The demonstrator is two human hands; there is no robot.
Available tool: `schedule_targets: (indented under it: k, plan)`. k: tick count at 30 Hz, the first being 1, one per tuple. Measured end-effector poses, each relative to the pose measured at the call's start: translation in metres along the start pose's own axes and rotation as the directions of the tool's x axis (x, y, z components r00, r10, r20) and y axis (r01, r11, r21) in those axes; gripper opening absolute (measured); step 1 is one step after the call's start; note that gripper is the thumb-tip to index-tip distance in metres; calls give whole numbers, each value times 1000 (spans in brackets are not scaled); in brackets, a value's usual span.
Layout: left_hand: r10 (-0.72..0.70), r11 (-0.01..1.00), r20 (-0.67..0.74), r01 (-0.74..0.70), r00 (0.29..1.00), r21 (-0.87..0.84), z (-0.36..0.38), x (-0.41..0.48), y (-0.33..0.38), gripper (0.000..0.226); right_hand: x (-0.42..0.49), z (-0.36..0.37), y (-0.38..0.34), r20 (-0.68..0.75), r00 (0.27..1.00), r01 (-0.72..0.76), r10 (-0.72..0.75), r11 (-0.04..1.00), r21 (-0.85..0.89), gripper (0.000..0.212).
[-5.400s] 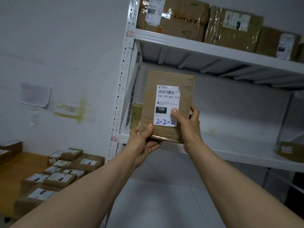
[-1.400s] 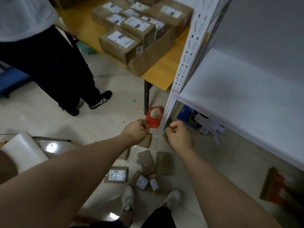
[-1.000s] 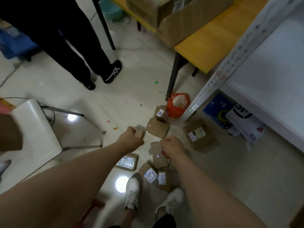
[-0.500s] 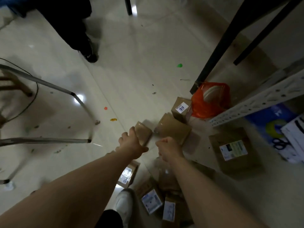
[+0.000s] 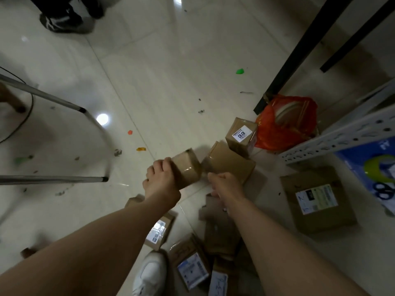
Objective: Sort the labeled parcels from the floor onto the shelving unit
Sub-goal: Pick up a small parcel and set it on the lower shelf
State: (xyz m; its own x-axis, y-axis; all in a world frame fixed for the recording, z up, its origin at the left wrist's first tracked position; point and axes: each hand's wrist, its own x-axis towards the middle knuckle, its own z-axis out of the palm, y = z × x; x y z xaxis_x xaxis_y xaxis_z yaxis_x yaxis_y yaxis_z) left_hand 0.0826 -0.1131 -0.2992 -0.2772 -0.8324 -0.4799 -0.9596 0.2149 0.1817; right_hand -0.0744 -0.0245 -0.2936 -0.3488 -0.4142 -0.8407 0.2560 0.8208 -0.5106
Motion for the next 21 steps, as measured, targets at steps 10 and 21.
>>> schedule_targets:
  k: [10, 21]
  plan:
    - [711, 703, -208, -666, 672, 249, -237, -140, 80, 93, -248, -94, -158, 167, 975, -199, 143, 899, 390, 61]
    - [318, 457, 578, 412, 752, -788, -556, -272, 178, 109, -523, -211, -298, 1, 943, 315, -334, 889, 332, 93]
